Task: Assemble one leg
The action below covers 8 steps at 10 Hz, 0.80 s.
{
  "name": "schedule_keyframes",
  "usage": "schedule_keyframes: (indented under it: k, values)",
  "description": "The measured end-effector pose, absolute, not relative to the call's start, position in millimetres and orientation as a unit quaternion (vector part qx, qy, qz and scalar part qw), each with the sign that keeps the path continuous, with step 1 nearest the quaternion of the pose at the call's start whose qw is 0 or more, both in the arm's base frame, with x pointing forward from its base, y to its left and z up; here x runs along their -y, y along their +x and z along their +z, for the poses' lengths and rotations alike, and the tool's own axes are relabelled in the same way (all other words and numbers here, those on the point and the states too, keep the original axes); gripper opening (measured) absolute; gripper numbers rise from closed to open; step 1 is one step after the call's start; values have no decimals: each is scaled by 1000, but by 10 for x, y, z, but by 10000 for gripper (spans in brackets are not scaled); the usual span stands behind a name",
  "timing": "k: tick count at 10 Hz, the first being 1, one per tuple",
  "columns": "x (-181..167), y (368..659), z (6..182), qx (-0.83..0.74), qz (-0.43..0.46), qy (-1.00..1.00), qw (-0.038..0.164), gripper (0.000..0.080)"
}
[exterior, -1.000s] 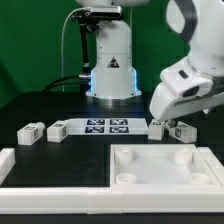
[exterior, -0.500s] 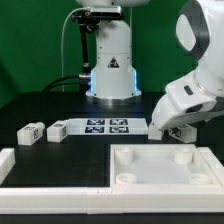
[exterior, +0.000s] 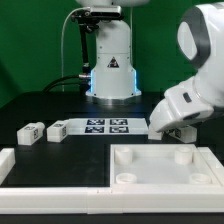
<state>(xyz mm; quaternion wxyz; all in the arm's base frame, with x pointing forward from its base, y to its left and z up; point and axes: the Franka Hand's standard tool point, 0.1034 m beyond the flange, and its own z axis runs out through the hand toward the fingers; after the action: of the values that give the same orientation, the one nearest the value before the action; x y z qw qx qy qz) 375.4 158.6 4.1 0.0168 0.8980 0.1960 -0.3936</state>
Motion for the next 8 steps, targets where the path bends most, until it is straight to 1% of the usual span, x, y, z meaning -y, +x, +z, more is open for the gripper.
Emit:
schedule_keyframes:
  k: [3,4,5,6,7,8]
  values:
    - [-1553,3747,51,-194,-394,898,16,649]
    - [-1549,3749,51,-193,-394,898,16,520]
    - [-1551,3748,51,-194,-394,898,16,520]
    - [-1550,3749,51,-194,-394,898,16,382]
    - [-1550,3749,51,-193,-394,898,16,286]
    - [-1550,3749,51,-193,-394,898,16,286]
